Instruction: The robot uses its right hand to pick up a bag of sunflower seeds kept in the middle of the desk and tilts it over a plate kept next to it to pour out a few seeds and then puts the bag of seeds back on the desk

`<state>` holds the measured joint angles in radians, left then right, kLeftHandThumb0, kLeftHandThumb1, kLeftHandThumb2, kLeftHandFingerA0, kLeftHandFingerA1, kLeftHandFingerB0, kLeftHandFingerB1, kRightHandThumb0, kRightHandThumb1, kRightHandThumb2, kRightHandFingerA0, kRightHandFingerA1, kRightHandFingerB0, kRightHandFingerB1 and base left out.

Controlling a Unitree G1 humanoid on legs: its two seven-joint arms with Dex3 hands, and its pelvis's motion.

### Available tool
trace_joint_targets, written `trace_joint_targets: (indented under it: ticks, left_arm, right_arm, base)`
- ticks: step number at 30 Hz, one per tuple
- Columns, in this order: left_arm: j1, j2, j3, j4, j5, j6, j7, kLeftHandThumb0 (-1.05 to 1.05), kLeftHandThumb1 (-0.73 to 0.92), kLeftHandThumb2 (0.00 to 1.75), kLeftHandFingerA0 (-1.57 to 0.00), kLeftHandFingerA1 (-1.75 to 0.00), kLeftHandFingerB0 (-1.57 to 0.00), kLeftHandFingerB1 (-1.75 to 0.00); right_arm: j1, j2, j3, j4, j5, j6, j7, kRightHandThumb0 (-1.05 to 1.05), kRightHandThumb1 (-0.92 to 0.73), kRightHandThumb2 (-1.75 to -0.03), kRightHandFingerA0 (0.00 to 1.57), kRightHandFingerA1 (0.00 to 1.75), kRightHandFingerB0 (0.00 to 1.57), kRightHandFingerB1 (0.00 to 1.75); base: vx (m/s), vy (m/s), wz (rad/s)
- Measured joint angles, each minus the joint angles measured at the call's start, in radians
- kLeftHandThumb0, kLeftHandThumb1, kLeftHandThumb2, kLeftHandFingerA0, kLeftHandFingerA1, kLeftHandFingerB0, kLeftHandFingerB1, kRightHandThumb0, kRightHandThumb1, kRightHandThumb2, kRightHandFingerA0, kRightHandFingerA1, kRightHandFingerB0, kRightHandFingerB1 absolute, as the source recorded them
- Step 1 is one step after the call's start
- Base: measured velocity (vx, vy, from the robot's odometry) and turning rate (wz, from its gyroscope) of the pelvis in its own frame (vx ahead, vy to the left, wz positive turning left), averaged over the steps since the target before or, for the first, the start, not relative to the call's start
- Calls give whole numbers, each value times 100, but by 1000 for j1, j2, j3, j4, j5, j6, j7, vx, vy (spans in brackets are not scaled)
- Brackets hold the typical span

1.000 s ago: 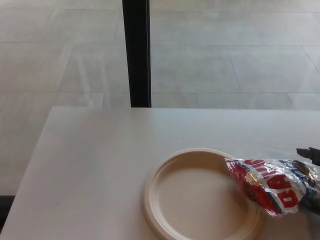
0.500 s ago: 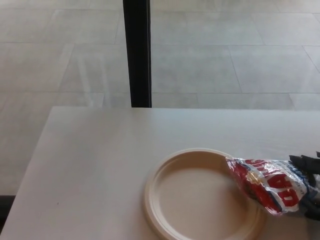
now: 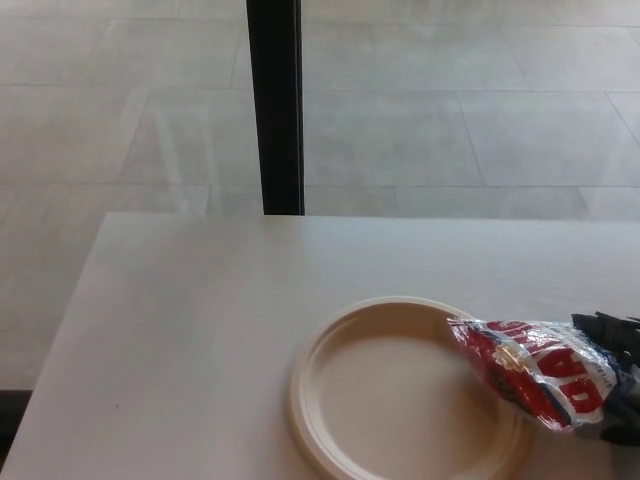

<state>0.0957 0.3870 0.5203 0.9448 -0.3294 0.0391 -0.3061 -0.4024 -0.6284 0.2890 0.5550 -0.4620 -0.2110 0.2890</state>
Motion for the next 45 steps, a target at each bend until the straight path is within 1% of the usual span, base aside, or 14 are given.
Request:
trace_joint_targets:
  ticks: [2, 3, 6, 9, 16, 18, 21, 30, 31, 32, 34, 35, 38, 45]
  left_arm:
    - [0, 0, -5, 2, 1, -2, 0, -64, 79, 83, -19, -82, -5, -59]
    - [-2, -1, -5, 5, 1, -2, -1, -64, 78, 85, -19, -83, -6, -60]
    - [-5, -1, -6, 7, 1, -2, -2, -63, 64, 117, -18, -70, -1, -57]
    - [-2, -1, -9, 5, 1, -2, -3, -63, 80, 85, -14, -94, -8, -65]
    - [9, -2, -22, 1, 4, -4, -3, -61, 63, 116, -20, -70, -2, -56]
    - [9, -3, -22, 1, 3, -4, -3, -62, 83, 83, -18, -80, -6, -58]
    - [6, -4, -22, 3, 3, -4, -3, -68, 62, 113, -22, -72, -2, -56]
    - [8, -6, -23, 1, 3, -4, -2, -62, 85, 84, -18, -81, -5, -59]
    - [10, -7, -23, -1, 3, -4, -2, -68, 65, 114, -22, -71, -2, -56]
    - [12, -8, -23, -3, 3, -4, -2, -64, 86, 83, -19, -80, -6, -58]
    - [16, -9, -27, -5, 5, -6, -1, -64, 86, 82, -19, -80, -5, -57]
    - [17, -9, -28, -5, 5, -6, -1, -62, 66, 117, -19, -69, 0, -55]
    - [16, -10, -30, -6, 5, -6, -1, -64, 89, 83, -16, -78, -3, -55]
    - [16, -11, -32, -8, 5, -6, -1, -64, 90, 83, -16, -78, -3, -56]
  right_arm:
    - [0, 5, 0, 0, -1, -3, -5, -35, -41, -95, 0, 51, 0, 51]
    - [0, 8, 0, 0, -1, -7, -8, -52, -56, -59, 25, 50, 7, 26]
    - [-3, 19, 1, 21, 0, -37, -20, -47, -59, -58, 65, 67, 12, 30]
    - [-3, 25, 0, 31, 1, -61, -30, -46, -60, -59, 77, 71, 13, 30]
    - [2, 29, -1, 48, -1, -142, -72, -21, -83, -68, 85, 169, 52, 47]
    - [1, 34, -1, 58, -2, -164, -95, -19, -75, -95, 88, 175, 86, 80]
    - [0, 36, 4, 66, -11, -199, -150, -18, -58, -117, 88, 166, 82, 150]
    - [4, 41, 32, 56, -89, -225, -294, -25, -49, -124, 99, 175, 87, 141]
    - [5, 43, 37, 52, -101, -220, -310, -27, -48, -121, 95, 175, 84, 146]
    - [8, 45, 40, 44, -115, -210, -325, -28, -49, -120, 95, 175, 84, 146]
    - [13, 51, 42, 27, -133, -185, -342, -28, -52, -116, 97, 175, 88, 120]
    - [15, 58, 42, 20, -140, -168, -347, -27, -52, -112, 92, 175, 86, 117]
    - [15, 74, 41, 2, -153, -123, -350, -26, -53, -112, 90, 175, 88, 99]
    - [15, 99, 38, -39, -169, -22, -343, -28, -62, -100, 93, 173, 80, 77]
  base:
    - [0, 0, 0]
    - [0, 0, 0]
    - [0, 0, 0]
    - [0, 0, 0]
    - [0, 0, 0]
    - [0, 0, 0]
    - [0, 0, 0]
    - [0, 0, 0]
    - [0, 0, 0]
    - [0, 0, 0]
    - [0, 0, 0]
    - [0, 0, 0]
    - [0, 0, 0]
    - [0, 0, 0]
